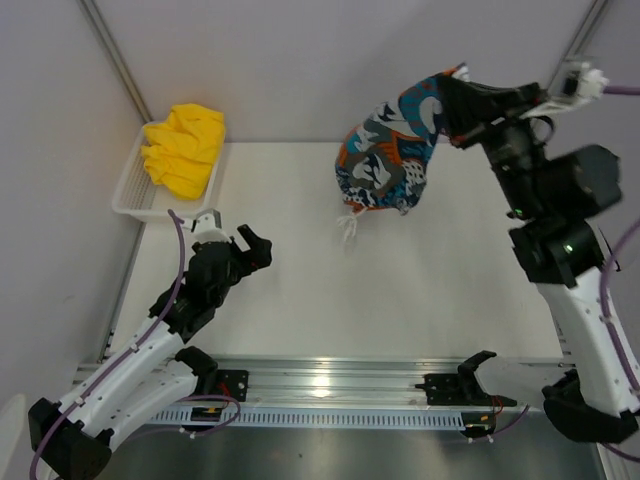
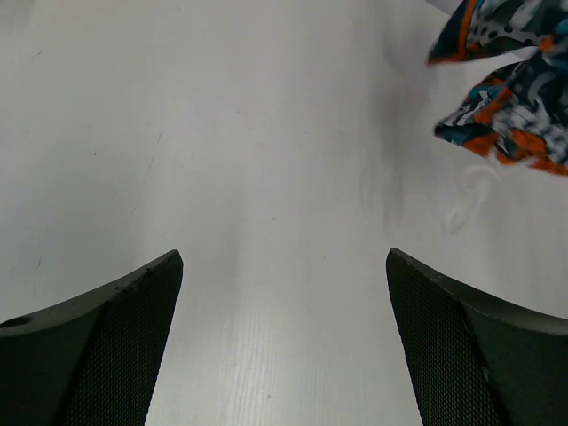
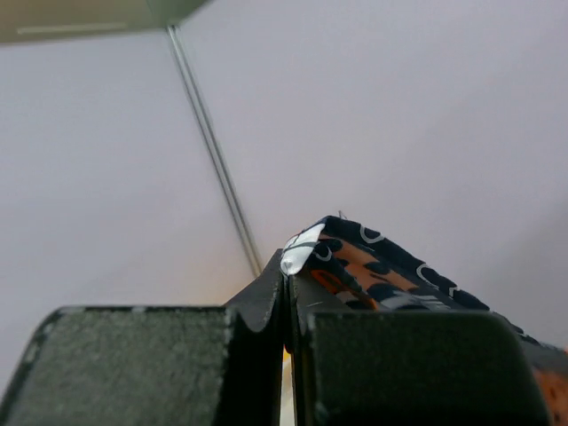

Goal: Fold and stack the shorts

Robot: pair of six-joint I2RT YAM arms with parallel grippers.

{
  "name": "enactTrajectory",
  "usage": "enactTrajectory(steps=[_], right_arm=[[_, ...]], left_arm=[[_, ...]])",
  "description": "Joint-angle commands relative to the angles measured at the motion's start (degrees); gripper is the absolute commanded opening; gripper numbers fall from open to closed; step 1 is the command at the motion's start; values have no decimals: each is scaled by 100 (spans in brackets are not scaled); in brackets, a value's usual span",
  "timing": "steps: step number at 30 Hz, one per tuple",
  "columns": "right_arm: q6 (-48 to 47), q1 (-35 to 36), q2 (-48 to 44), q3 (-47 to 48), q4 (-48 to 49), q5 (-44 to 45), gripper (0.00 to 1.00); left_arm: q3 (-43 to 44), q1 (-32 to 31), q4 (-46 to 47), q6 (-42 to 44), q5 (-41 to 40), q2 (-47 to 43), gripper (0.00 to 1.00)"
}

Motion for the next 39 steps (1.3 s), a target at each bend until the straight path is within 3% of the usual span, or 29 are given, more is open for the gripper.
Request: enactTrajectory(steps=[1,4,8,15,18,23,30,35,39], right_arm=[[-401,-3,-533,0,-268,592,0],[-524,-29,-571,219,-373,823,0],[-296,-20,252,947,-1022,-377,0],[-163,576,2010,2205,-1999,-1243,0],[-330,1042,2556,2626,-2193,-1025,0],[-225,1070,2883,2829,-2175,-611,0],[-93,1052,3499,3051,-3106,-56,0],[-146,1061,3815,2479,-3063,-197,0],[-59,1052,3868,2206,-2887,-57,0]], left_arm=[[21,24,50,126,33,-124,97],[47,24,41,73,130,-115,96],[30,24,94,12,209,-150,96],[47,24,-20,99,200,-291,96],[-31,24,276,379,706,-379,95],[-93,-256,928,697,1684,-405,92],[-427,-679,1210,750,1413,-397,93],[-550,-907,1368,767,1440,-125,92],[-463,-1320,1474,1082,975,226,90]])
